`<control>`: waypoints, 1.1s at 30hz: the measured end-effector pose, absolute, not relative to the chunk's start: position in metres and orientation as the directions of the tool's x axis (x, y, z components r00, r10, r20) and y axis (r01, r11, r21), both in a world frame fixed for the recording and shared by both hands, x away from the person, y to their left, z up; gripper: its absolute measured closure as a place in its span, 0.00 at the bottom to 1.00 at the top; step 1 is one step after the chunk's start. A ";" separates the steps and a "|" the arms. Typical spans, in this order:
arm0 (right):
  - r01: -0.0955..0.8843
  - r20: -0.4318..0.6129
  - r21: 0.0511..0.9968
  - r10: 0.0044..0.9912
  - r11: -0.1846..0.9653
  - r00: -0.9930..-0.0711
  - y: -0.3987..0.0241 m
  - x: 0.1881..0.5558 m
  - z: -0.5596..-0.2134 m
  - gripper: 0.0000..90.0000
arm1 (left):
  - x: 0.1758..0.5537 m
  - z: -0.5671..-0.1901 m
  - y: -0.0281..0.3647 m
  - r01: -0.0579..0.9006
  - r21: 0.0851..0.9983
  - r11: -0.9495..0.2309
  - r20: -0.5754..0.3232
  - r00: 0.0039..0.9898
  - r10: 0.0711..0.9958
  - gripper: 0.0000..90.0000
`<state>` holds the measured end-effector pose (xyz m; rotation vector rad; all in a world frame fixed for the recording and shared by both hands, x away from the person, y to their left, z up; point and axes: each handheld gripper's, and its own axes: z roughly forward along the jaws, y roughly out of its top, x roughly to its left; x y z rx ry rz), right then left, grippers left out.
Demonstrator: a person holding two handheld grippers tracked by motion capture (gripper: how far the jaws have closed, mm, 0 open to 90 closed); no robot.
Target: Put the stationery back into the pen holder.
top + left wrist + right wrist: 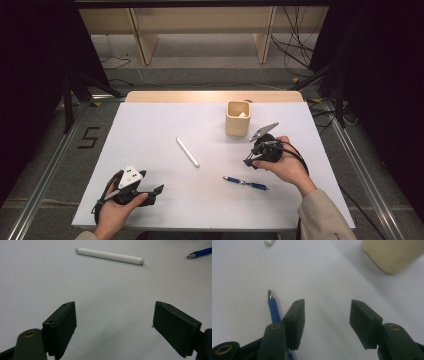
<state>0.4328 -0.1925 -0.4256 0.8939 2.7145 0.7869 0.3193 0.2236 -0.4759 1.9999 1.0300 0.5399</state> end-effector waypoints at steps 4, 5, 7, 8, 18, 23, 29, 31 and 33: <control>0.492 0.000 0.499 0.568 0.714 -0.823 -0.194 0.429 -0.431 0.54 | 0.319 -0.476 0.224 0.476 0.811 -0.341 0.007 0.575 0.818 0.21; 0.492 0.003 0.488 0.562 0.721 -0.827 -0.194 0.428 -0.431 0.55 | 0.319 -0.476 0.224 0.476 0.810 -0.342 0.008 0.576 0.818 0.21; 0.485 0.010 0.469 0.545 0.738 -0.838 -0.194 0.425 -0.432 0.56 | 0.319 -0.476 0.224 0.476 0.810 -0.342 0.007 0.575 0.818 0.21; 0.482 0.011 0.456 0.537 0.748 -0.844 -0.194 0.423 -0.432 0.56 | 0.319 -0.476 0.224 0.475 0.811 -0.341 0.007 0.575 0.818 0.21; 0.444 0.013 0.332 0.466 0.832 -0.884 -0.195 0.414 -0.441 0.58 | 0.319 -0.476 0.223 0.474 0.811 -0.344 0.009 0.577 0.816 0.21; 0.422 0.017 0.289 0.436 0.859 -0.900 -0.193 0.411 -0.443 0.58 | 0.319 -0.476 0.223 0.473 0.812 -0.343 0.009 0.577 0.817 0.21; 0.362 0.019 0.229 0.368 0.904 -0.930 -0.190 0.407 -0.446 0.60 | 0.320 -0.476 0.223 0.473 0.811 -0.344 0.009 0.578 0.816 0.21; 0.365 0.018 0.228 0.370 0.903 -0.929 -0.188 0.406 -0.447 0.61 | 0.319 -0.476 0.223 0.472 0.812 -0.343 0.009 0.578 0.816 0.21; 0.347 0.008 0.212 0.353 0.914 -0.935 -0.187 0.406 -0.448 0.62 | 0.319 -0.476 0.223 0.473 0.812 -0.342 0.008 0.577 0.817 0.21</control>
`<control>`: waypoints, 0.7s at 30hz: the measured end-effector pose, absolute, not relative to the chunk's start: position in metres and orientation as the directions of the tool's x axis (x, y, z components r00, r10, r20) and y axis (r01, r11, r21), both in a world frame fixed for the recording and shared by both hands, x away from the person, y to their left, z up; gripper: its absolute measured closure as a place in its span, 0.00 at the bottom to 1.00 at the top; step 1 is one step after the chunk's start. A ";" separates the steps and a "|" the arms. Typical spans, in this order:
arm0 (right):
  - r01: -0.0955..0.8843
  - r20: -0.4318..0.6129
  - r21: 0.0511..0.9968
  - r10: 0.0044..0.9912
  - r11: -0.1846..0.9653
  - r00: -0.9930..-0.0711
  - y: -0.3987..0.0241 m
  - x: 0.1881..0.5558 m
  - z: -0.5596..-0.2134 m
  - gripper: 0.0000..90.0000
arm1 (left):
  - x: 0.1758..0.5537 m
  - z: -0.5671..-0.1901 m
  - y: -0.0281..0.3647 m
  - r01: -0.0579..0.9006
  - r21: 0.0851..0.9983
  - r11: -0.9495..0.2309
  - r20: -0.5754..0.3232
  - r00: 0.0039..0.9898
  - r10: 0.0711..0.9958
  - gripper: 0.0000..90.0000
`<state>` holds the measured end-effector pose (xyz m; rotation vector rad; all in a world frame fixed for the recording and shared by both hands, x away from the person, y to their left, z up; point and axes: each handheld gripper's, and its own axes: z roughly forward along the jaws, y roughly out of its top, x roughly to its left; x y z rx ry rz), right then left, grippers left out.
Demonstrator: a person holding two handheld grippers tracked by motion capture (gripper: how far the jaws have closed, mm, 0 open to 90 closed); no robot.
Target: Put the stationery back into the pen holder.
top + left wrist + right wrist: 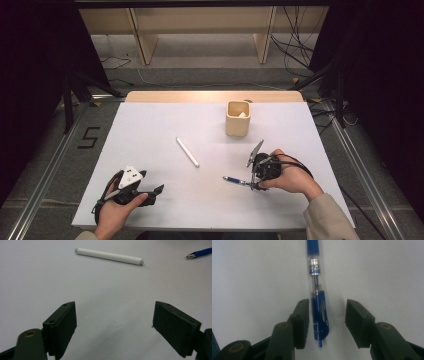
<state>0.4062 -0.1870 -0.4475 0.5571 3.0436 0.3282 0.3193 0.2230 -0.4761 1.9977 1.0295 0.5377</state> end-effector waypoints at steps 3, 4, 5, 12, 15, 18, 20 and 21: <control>0.340 0.006 0.194 0.346 0.920 -0.938 -0.185 0.404 -0.448 0.64 | 0.319 -0.476 0.223 0.474 0.811 -0.342 0.007 0.577 0.817 0.21; 0.335 0.003 0.188 0.340 0.923 -0.940 -0.184 0.404 -0.448 0.65 | 0.319 -0.476 0.223 0.473 0.812 -0.342 0.008 0.577 0.816 0.21; 0.317 -0.004 0.181 0.324 0.931 -0.946 -0.184 0.404 -0.449 0.65 | 0.319 -0.476 0.223 0.473 0.812 -0.342 0.007 0.578 0.816 0.21; 0.287 -0.018 0.144 0.292 0.947 -0.956 -0.177 0.403 -0.451 0.68 | 0.319 -0.476 0.223 0.473 0.812 -0.343 0.007 0.579 0.815 0.22; 0.283 -0.020 0.138 0.288 0.949 -0.957 -0.175 0.403 -0.452 0.70 | 0.320 -0.476 0.223 0.472 0.811 -0.345 0.008 0.581 0.814 0.22; 0.279 -0.017 0.134 0.283 0.951 -0.959 -0.174 0.403 -0.453 0.71 | 0.320 -0.476 0.222 0.472 0.811 -0.346 0.008 0.583 0.812 0.22; 0.279 -0.015 0.127 0.283 0.952 -0.959 -0.174 0.404 -0.453 0.71 | 0.320 -0.476 0.222 0.471 0.811 -0.347 0.009 0.584 0.812 0.22; 0.278 -0.015 0.125 0.282 0.952 -0.959 -0.173 0.404 -0.453 0.71 | 0.320 -0.476 0.222 0.471 0.811 -0.347 0.009 0.583 0.812 0.22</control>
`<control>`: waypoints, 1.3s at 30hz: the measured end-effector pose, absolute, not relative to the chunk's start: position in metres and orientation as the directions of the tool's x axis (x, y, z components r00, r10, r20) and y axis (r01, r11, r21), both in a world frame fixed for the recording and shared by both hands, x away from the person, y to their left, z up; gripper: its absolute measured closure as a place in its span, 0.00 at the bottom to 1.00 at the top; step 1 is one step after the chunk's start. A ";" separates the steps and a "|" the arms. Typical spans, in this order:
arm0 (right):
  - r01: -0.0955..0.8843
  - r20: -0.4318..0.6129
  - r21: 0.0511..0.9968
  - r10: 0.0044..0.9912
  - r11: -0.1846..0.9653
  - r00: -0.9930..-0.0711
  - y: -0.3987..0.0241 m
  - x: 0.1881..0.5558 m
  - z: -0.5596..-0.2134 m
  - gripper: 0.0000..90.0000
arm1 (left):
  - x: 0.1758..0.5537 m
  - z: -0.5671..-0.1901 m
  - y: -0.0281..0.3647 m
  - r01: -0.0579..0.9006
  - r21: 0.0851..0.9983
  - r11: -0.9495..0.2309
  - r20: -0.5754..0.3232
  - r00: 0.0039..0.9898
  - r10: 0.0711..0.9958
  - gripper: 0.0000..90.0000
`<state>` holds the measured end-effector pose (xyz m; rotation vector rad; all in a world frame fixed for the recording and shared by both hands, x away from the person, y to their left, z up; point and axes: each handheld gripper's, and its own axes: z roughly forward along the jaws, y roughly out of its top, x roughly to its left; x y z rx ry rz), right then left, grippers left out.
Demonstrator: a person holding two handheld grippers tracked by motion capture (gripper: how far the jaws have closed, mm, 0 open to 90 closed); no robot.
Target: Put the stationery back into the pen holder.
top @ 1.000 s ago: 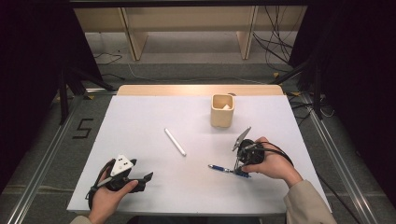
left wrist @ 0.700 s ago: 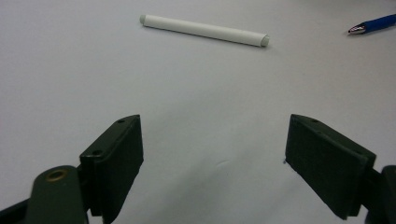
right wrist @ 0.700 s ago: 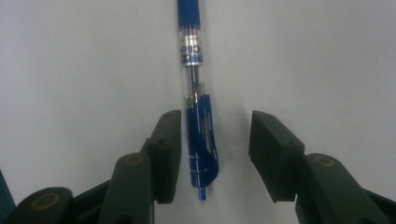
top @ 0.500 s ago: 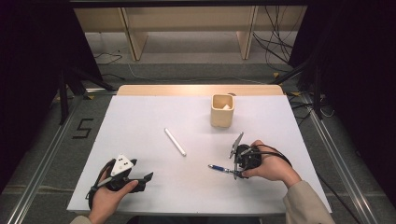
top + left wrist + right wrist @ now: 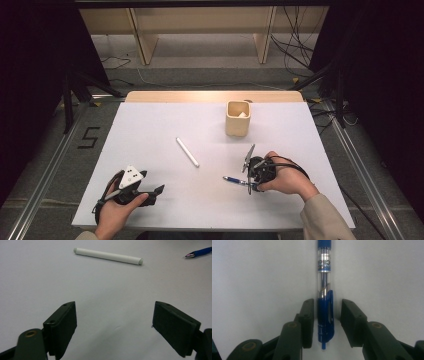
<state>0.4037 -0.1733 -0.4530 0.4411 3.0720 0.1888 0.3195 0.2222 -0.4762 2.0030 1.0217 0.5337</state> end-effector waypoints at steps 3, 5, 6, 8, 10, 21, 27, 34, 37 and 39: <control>0.278 -0.013 0.119 0.282 0.953 -0.959 -0.172 0.404 -0.453 0.72 | 0.320 -0.476 0.222 0.472 0.811 -0.347 0.009 0.583 0.812 0.22; 0.280 -0.012 0.113 0.283 0.953 -0.959 -0.171 0.404 -0.453 0.73 | 0.319 -0.476 0.222 0.471 0.811 -0.347 0.008 0.583 0.812 0.22; 0.276 -0.012 0.104 0.278 0.956 -0.960 -0.170 0.405 -0.453 0.74 | 0.319 -0.476 0.222 0.471 0.811 -0.346 0.008 0.583 0.812 0.22; 0.276 -0.012 0.107 0.279 0.955 -0.960 -0.170 0.405 -0.453 0.74 | 0.319 -0.476 0.222 0.471 0.811 -0.346 0.008 0.583 0.812 0.22; 0.289 -0.005 0.107 0.291 0.951 -0.957 -0.169 0.405 -0.453 0.74 | 0.319 -0.476 0.222 0.471 0.811 -0.347 0.009 0.583 0.812 0.22; 0.280 0.003 0.087 0.281 0.956 -0.960 -0.168 0.408 -0.453 0.77 | 0.320 -0.476 0.222 0.471 0.809 -0.350 0.011 0.585 0.811 0.22; 0.273 0.002 0.079 0.274 0.959 -0.962 -0.167 0.407 -0.453 0.79 | 0.319 -0.476 0.222 0.471 0.810 -0.349 0.010 0.584 0.811 0.22; 0.267 0.001 0.080 0.268 0.960 -0.964 -0.167 0.407 -0.453 0.82 | 0.319 -0.476 0.222 0.471 0.808 -0.354 0.013 0.587 0.810 0.22; 0.265 0.001 0.080 0.266 0.961 -0.964 -0.167 0.407 -0.453 0.83 | 0.319 -0.476 0.222 0.471 0.808 -0.354 0.013 0.586 0.810 0.22; 0.264 0.002 0.082 0.265 0.961 -0.964 -0.167 0.407 -0.453 0.83 | 0.319 -0.476 0.222 0.471 0.809 -0.351 0.011 0.585 0.811 0.22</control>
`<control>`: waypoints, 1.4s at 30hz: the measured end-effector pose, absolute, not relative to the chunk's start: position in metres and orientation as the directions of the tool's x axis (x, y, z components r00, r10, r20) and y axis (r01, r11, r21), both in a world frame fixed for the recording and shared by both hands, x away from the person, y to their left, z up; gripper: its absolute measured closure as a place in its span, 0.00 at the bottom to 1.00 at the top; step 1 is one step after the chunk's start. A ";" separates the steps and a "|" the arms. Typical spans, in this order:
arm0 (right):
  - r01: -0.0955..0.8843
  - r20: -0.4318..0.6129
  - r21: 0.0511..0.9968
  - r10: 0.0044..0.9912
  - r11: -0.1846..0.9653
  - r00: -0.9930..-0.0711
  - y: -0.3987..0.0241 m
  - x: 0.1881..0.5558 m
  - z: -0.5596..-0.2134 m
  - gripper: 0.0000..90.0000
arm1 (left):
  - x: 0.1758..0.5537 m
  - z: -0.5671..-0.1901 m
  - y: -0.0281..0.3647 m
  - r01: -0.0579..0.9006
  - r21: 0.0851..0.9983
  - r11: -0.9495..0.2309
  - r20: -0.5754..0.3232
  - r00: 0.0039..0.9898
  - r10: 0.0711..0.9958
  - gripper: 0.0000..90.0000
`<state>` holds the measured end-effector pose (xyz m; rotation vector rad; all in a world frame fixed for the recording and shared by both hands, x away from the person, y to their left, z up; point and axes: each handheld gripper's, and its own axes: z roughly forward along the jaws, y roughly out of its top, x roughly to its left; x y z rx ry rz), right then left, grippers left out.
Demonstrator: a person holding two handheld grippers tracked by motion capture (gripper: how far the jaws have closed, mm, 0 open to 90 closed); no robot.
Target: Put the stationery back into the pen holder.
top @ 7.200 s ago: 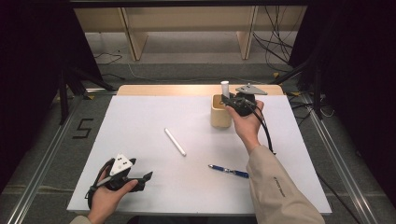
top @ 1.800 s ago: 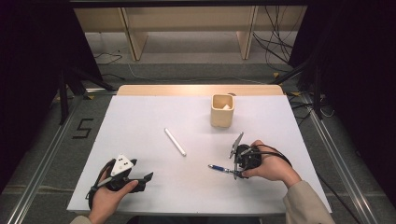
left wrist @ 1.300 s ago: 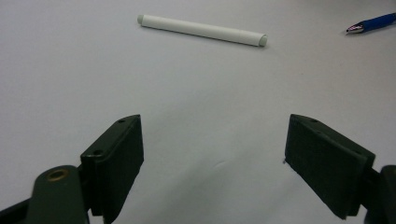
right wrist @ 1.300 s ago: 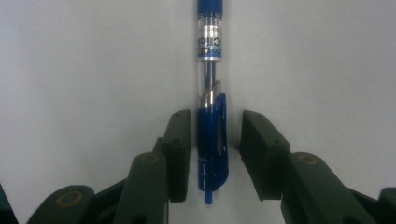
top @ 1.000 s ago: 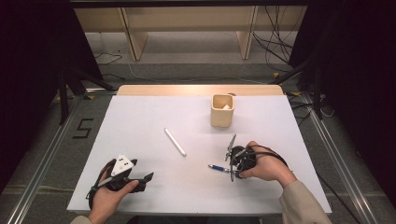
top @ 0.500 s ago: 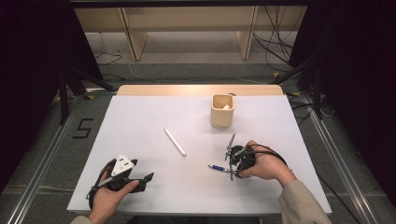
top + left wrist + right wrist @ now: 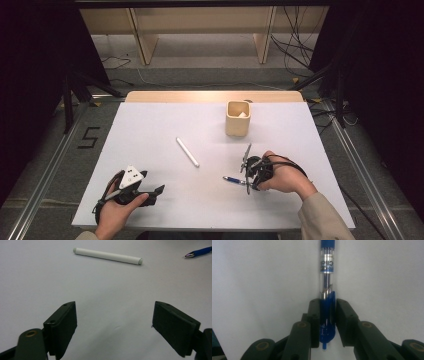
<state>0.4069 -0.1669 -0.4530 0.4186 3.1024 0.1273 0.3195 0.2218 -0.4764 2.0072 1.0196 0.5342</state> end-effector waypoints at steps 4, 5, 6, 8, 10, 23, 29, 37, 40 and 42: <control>0.263 0.002 0.082 0.264 0.961 -0.965 -0.167 0.407 -0.453 0.84 | 0.319 -0.476 0.222 0.471 0.809 -0.353 0.013 0.586 0.810 0.22; 0.263 0.002 0.082 0.263 0.961 -0.965 -0.167 0.407 -0.453 0.84 | 0.319 -0.476 0.222 0.471 0.808 -0.353 0.013 0.586 0.810 0.22; 0.262 0.003 0.083 0.262 0.962 -0.965 -0.167 0.407 -0.453 0.84 | 0.319 -0.476 0.222 0.470 0.810 -0.351 0.012 0.585 0.811 0.22; 0.261 0.005 0.085 0.262 0.961 -0.965 -0.167 0.408 -0.453 0.84 | 0.319 -0.476 0.222 0.471 0.809 -0.351 0.011 0.585 0.811 0.22; 0.266 0.007 0.087 0.266 0.960 -0.964 -0.167 0.408 -0.454 0.84 | 0.319 -0.476 0.222 0.471 0.808 -0.353 0.013 0.586 0.811 0.22; 0.276 0.005 0.105 0.277 0.955 -0.961 -0.170 0.408 -0.452 0.85 | 0.319 -0.476 0.222 0.470 0.811 -0.350 0.011 0.585 0.811 0.22; 0.276 -0.002 0.164 0.280 0.947 -0.960 -0.172 0.406 -0.446 0.85 | 0.320 -0.476 0.222 0.471 0.809 -0.352 0.011 0.585 0.811 0.22; 0.288 -0.025 0.286 0.308 0.914 -0.951 -0.179 0.406 -0.436 0.85 | 0.319 -0.476 0.222 0.469 0.812 -0.346 0.007 0.586 0.810 0.22; 0.293 -0.034 0.337 0.323 0.895 -0.946 -0.182 0.405 -0.433 0.85 | 0.319 -0.476 0.221 0.469 0.813 -0.346 0.007 0.586 0.811 0.22; 0.308 -0.031 0.373 0.343 0.875 -0.939 -0.183 0.404 -0.432 0.85 | 0.319 -0.476 0.221 0.470 0.813 -0.345 0.006 0.586 0.811 0.22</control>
